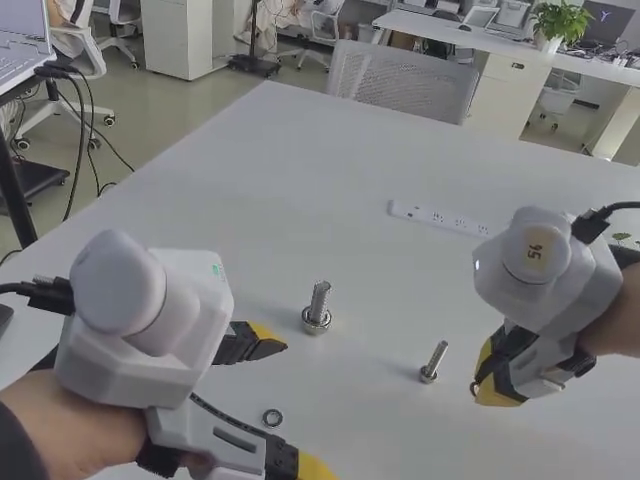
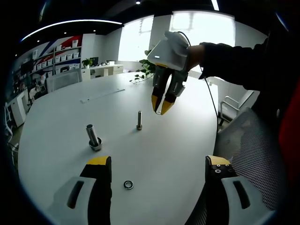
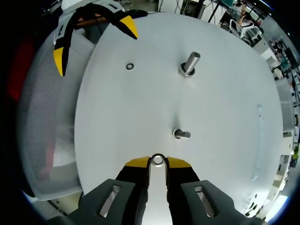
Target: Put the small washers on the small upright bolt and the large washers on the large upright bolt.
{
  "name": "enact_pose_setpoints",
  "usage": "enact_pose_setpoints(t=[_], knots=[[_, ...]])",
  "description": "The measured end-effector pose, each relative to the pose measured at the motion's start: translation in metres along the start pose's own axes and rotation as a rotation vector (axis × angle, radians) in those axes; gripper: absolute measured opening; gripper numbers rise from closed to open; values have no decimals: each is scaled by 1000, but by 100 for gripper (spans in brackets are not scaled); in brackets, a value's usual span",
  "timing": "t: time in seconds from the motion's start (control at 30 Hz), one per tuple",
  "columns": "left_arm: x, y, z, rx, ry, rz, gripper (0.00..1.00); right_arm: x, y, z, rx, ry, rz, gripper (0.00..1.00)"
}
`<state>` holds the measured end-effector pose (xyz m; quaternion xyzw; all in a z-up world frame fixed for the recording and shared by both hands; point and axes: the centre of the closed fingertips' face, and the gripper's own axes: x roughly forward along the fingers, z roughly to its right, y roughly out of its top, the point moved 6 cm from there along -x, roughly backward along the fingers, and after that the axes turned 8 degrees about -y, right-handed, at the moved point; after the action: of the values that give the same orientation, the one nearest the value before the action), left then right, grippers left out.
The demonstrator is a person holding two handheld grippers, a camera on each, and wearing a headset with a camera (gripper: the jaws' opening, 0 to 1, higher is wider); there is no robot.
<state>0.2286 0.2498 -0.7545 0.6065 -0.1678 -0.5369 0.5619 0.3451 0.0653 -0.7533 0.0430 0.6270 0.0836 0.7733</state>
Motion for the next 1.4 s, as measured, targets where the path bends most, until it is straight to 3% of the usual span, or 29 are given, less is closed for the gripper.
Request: enact_pose_setpoints(t=[0.53, 0.9, 1.4], knots=[[0, -2, 2, 0, -1, 2, 82, -15, 25, 18, -61, -47, 10, 14], [0, -2, 1, -3, 3, -1, 81, -4, 32, 32, -71, -53, 10, 14], [-2, -4, 0, -10, 6, -6, 81, 7, 33, 30, -79, -26, 3, 14]])
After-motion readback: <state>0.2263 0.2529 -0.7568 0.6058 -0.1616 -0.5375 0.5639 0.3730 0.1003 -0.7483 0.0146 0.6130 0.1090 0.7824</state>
